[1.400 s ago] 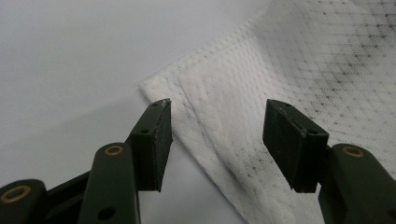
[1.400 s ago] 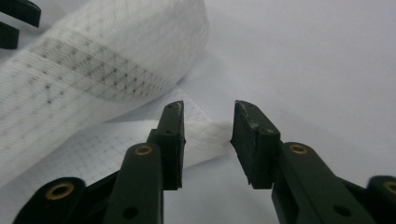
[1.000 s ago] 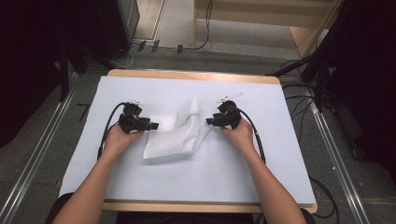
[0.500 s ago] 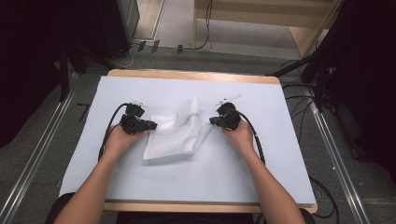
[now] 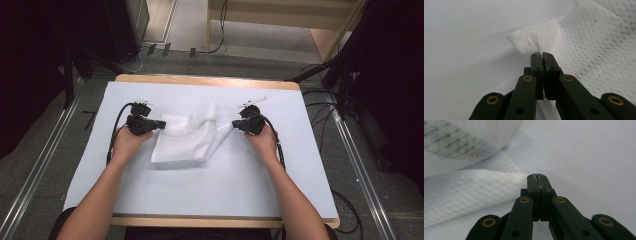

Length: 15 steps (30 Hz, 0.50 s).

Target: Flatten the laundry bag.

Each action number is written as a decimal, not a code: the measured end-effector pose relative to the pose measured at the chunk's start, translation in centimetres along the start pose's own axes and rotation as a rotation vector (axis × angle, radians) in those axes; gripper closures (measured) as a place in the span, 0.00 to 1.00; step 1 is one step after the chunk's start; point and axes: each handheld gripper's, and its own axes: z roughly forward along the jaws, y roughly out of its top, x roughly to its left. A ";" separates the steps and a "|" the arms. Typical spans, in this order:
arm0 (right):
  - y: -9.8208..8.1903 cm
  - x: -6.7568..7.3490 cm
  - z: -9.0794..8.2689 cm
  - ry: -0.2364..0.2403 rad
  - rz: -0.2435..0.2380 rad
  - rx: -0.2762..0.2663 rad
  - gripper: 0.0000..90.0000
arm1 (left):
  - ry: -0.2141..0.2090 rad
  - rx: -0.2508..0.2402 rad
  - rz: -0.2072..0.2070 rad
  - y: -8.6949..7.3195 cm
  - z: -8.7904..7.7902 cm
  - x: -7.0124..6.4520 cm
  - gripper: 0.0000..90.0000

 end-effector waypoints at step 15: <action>0.6 0.4 0.3 0.051 0.001 -0.029 1.00 | 0.001 0.000 -0.002 1.3 0.3 1.1 0.74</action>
